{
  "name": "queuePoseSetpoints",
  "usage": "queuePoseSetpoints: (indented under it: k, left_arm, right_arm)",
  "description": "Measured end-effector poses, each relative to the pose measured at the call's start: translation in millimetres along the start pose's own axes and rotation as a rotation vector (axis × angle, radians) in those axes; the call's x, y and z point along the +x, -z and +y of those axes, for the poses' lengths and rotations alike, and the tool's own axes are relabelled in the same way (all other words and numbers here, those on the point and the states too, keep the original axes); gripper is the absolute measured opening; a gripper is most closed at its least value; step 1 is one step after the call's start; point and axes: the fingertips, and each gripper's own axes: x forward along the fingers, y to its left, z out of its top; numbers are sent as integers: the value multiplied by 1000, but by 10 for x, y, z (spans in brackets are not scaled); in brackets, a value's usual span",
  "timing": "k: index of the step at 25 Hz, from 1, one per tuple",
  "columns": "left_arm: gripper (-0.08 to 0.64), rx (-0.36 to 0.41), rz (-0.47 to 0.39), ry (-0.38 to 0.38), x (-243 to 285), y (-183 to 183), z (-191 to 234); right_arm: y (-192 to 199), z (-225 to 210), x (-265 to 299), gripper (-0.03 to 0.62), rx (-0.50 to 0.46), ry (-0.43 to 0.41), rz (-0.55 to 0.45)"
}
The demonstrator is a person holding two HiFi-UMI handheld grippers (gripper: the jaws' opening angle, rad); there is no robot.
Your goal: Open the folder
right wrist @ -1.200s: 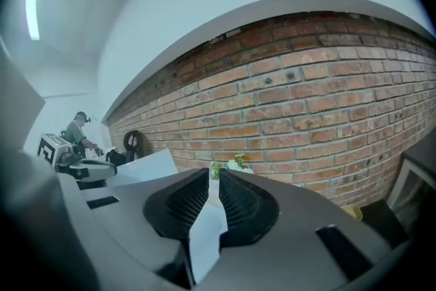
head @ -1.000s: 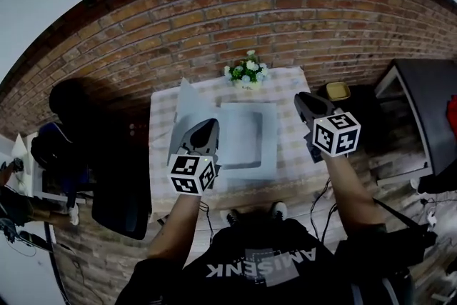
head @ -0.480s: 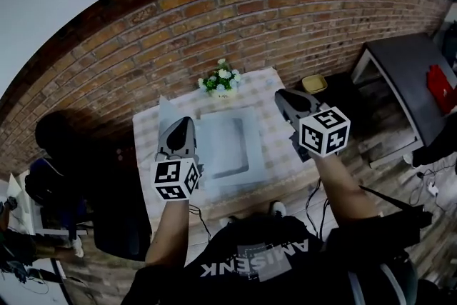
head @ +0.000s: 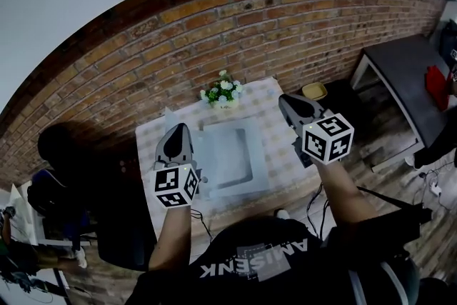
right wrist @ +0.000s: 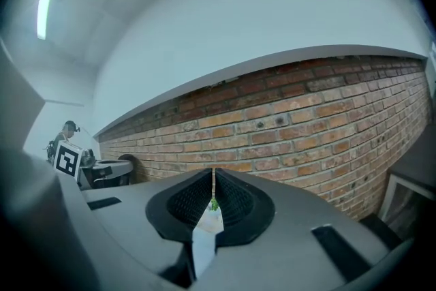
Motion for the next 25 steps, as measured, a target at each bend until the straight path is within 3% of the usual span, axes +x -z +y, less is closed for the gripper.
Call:
queuePoseSetpoints:
  k: [25]
  left_arm:
    - [17,-13,-10,-14,-106,-52,77]
  right_arm:
    - [-104,57,12,43,-40,16,-23]
